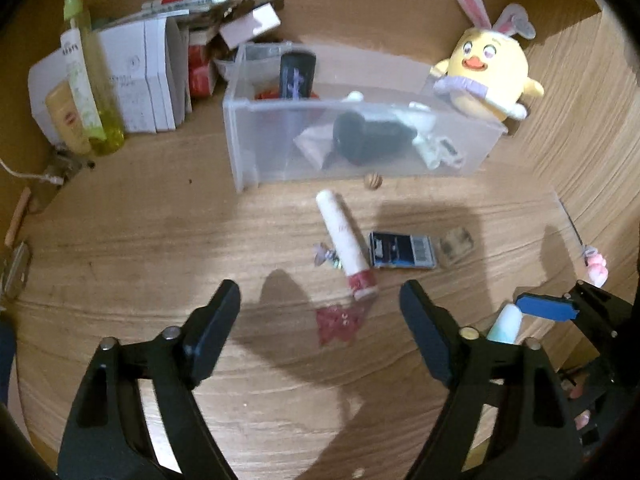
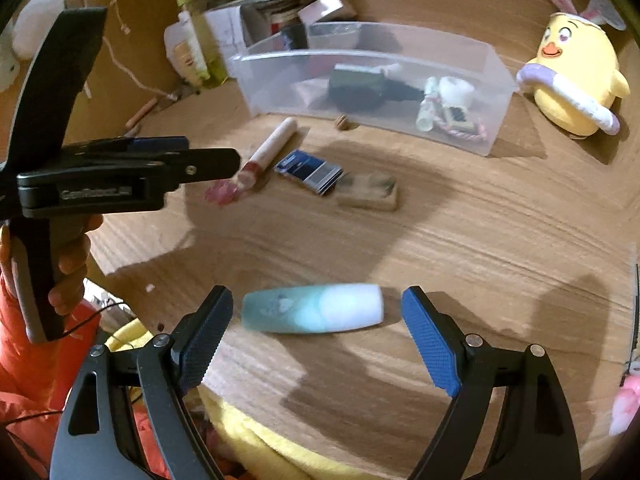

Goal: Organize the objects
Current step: 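Grasp the pale blue tube with the right gripper while the left grasps the white lipstick tube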

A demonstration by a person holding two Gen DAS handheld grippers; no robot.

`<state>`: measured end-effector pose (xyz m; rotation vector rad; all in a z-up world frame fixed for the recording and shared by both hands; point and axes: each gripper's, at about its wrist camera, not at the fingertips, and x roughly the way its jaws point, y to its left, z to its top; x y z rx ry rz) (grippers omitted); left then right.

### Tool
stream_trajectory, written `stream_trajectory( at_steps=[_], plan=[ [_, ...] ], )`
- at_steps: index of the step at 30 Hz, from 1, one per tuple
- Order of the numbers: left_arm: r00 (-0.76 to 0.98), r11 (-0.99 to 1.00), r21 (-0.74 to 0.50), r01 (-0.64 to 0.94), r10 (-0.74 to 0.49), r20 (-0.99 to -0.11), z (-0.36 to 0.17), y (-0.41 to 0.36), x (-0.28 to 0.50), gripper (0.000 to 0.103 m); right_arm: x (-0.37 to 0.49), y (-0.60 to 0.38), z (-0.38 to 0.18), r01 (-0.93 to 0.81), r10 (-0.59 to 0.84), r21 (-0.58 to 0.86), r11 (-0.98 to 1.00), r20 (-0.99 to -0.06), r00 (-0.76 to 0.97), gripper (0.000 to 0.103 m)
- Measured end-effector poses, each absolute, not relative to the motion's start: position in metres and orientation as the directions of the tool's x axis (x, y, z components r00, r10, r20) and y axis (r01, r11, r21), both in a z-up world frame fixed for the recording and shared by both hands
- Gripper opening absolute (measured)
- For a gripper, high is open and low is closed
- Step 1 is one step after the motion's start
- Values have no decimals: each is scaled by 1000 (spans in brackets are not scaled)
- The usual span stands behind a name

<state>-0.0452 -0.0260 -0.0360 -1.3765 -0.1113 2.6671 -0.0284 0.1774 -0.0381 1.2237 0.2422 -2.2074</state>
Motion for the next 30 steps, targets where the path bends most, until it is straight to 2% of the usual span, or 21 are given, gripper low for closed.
stream_trajectory(
  at_steps=[2,8,11,15,22,24,27,30],
  plan=[
    [-562,-986,-138,-89,164,-811,-39,-26,-47,69,-25,174,-40,585,-397,96,-805,-821,-411,85],
    [-574,-984,-152,-92,178,-800,-36,-26,-58,66,-19,166,-44,608,-355,9,-794,-819,-451,80],
    [-573,-982,-166,-91,188,-798,-35,-25,-70,55,-18,166,-43,613,-354,-6,-790,-812,-465,72],
    [-542,-973,-210,-90,225,-810,-40,-26,-86,46,-21,169,-44,601,-350,-7,-799,-807,-476,72],
    [-523,-975,-205,-87,220,-823,-47,-22,-105,37,-35,176,-40,563,-340,-5,-826,-792,-506,72],
    [-521,-974,-208,-91,225,-823,-48,-20,-109,26,-40,179,-38,554,-351,14,-832,-788,-507,72],
    [-521,-973,-202,-108,228,-823,-49,-16,-112,16,-48,184,-35,533,-353,28,-846,-779,-518,72],
    [-530,-977,-182,-109,212,-821,-48,-13,-112,14,-56,190,-30,511,-353,38,-859,-767,-535,72]
  ],
)
